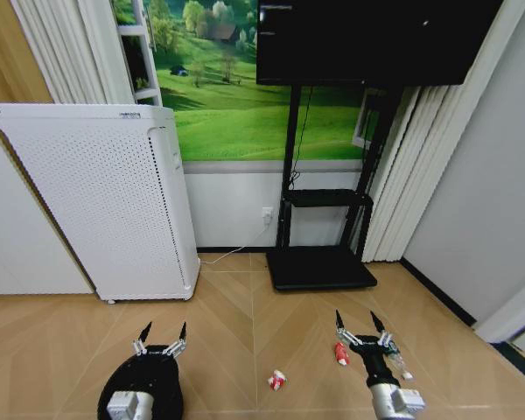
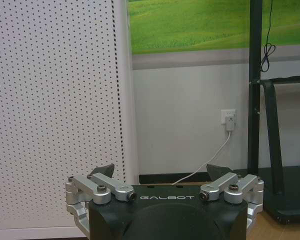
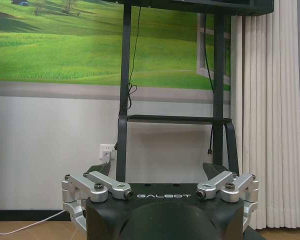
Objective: Pick up the trash bin and place the garbage on the floor into it.
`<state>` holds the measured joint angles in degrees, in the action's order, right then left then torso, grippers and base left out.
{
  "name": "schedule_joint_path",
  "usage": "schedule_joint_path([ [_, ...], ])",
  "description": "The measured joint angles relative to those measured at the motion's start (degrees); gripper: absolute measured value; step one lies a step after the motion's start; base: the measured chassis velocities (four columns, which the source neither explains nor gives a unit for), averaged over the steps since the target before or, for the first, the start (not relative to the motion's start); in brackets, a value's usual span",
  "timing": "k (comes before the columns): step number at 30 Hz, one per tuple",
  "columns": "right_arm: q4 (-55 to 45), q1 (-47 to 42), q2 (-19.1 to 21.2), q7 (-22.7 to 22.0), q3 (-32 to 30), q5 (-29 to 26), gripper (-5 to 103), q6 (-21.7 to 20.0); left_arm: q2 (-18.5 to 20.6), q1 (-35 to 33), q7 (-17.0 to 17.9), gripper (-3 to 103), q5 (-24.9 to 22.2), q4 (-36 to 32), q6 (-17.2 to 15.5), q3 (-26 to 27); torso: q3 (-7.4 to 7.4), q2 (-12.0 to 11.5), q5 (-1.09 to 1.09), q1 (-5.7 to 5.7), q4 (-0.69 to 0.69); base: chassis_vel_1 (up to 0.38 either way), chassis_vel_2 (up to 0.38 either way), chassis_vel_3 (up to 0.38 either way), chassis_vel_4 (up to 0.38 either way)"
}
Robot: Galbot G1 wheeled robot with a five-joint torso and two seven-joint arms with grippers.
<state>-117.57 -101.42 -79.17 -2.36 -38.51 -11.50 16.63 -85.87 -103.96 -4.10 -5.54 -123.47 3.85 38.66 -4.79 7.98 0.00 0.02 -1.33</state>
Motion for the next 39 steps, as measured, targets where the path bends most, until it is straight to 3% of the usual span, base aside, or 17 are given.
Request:
schedule_joint_path([
  [5, 0.2, 0.0, 0.0, 0.0, 0.0, 0.0, 100, 0.0, 0.0, 0.1, 0.2, 100, 0.0, 0.1, 0.4, 0.2, 1.09, -1.2, 0.0, 0.0, 0.0, 0.0, 0.0, 0.0, 0.0],
  [9, 0.4, 0.1, 0.0, 0.0, 0.0, 0.0, 100, 0.1, 0.0, 0.4, 2.5, 100, 0.2, 0.2, 1.6, 0.5, 1.52, -1.5, 0.0, -0.01, -0.02, 0.0, 0.0, 0.0, 0.0],
  [11, 0.5, 0.2, 0.1, 0.0, 0.0, 0.0, 100, 0.1, 0.5, -0.5, 6.3, 100, 0.8, -1.1, -0.2, 1.2, 1.59, -1.6, -0.01, -0.01, -0.03, 0.0, 0.0, 0.0, 0.0],
  [12, 0.5, 0.2, 0.1, 0.0, 0.0, 0.0, 100, 0.1, 0.5, -0.5, 6.3, 100, 0.8, -1.1, -0.2, 1.2, 1.59, -1.6, -0.01, -0.01, -0.03, 0.0, 0.0, 0.0, 0.0],
  [13, 0.6, 0.2, 0.2, 0.0, 0.0, 0.0, 100, 0.1, 1.4, -2.0, 9.7, 100, -0.4, -2.8, -2.8, 1.7, 1.6, -1.6, 0.0, -0.01, -0.02, 0.0, 0.0, 0.0, 0.0],
  [14, 0.6, 0.2, 0.2, 0.0, 0.0, 0.0, 100, 0.1, 1.4, -2.0, 9.7, 100, -0.4, -2.8, -2.8, 1.7, 1.6, -1.6, 0.0, -0.01, -0.02, 0.0, 0.0, 0.0, 0.0],
  [16, 0.9, 0.3, 0.3, 0.0, -0.2, -0.4, 100, 0.1, 4.5, -6.4, 18.8, 100, -7.8, -7.1, -11.0, 4.2, 1.58, -1.5, -0.01, -0.01, -0.01, 0.0, 0.0, 0.0, 0.0],
  [17, 0.9, 0.3, 0.3, 0.0, -0.2, -0.4, 100, 0.1, 4.5, -6.4, 18.8, 100, -7.8, -7.1, -11.0, 4.2, 1.58, -1.5, -0.01, -0.01, -0.01, 0.0, 0.0, 0.0, 0.0],
  [18, 1.4, 0.6, 0.4, 0.0, -0.3, -0.6, 100, 0.2, 6.2, -9.2, 22.0, 100, -13.5, -9.6, -14.9, 6.7, 1.55, -1.5, 0.0, -0.02, -0.01, 0.0, 0.0, 0.0, 0.0],
  [20, 2.1, 1.0, 0.5, 0.1, -0.3, -0.9, 100, 0.3, 7.9, -12.6, 24.1, 100, -21.1, -11.9, -18.2, 9.7, 1.51, -1.4, 0.0, -0.02, -0.01, 0.0, 0.0, 0.0, 0.0],
  [21, 2.1, 1.0, 0.5, 0.1, -0.3, -0.9, 100, 0.3, 7.9, -12.6, 24.1, 100, -21.1, -11.9, -18.2, 9.7, 1.51, -1.4, 0.0, -0.02, -0.01, 0.0, 0.0, 0.0, 0.0],
  [24, 3.7, 1.5, 0.4, 0.7, -0.2, -1.4, 100, 0.9, 10.4, -18.6, 27.4, 100, -39.4, -14.2, -24.6, 14.3, 1.43, -1.3, 0.0, -0.02, -0.01, 0.0, 0.0, 0.0, 0.0],
  [25, 3.7, 1.5, 0.4, 0.7, -0.2, -1.4, 100, 0.9, 10.4, -18.6, 27.4, 100, -39.4, -14.2, -24.6, 14.3, 1.43, -1.3, 0.0, -0.02, -0.01, 0.0, 0.0, 0.0, 0.0],
  [26, 4.4, 1.7, 0.2, 1.0, -0.2, -1.5, 100, 1.4, 10.7, -20.0, 28.7, 100, -45.3, -14.4, -27.2, 15.2, 1.41, -1.3, 0.0, -0.02, -0.01, 0.0, 0.0, 0.0, 0.0],
  [30, 5.1, 1.7, -0.1, 1.3, -0.2, -1.7, 100, 1.8, 10.7, -21.1, 30.3, 100, -50.4, -14.4, -29.5, 15.6, 1.38, -1.3, 0.0, -0.02, -0.01, 0.0, 0.0, 0.0, 0.0],
  [33, 6.3, 1.4, -0.8, 2.0, -0.4, -1.9, 100, 3.1, 8.9, -21.4, 35.0, 100, -59.9, -14.0, -34.1, 15.1, 1.32, -1.2, -0.01, -0.02, -0.01, 0.0, 0.0, 0.0, 0.0],
  [39, 6.7, 0.8, -0.9, 2.2, -1.0, -2.3, 100, 3.8, 8.3, -21.5, 36.2, 100, -62.6, -13.4, -35.8, 15.1, 1.28, -1.1, 0.0, -0.02, -0.01, 0.0, 0.0, 0.0, 0.0],
])
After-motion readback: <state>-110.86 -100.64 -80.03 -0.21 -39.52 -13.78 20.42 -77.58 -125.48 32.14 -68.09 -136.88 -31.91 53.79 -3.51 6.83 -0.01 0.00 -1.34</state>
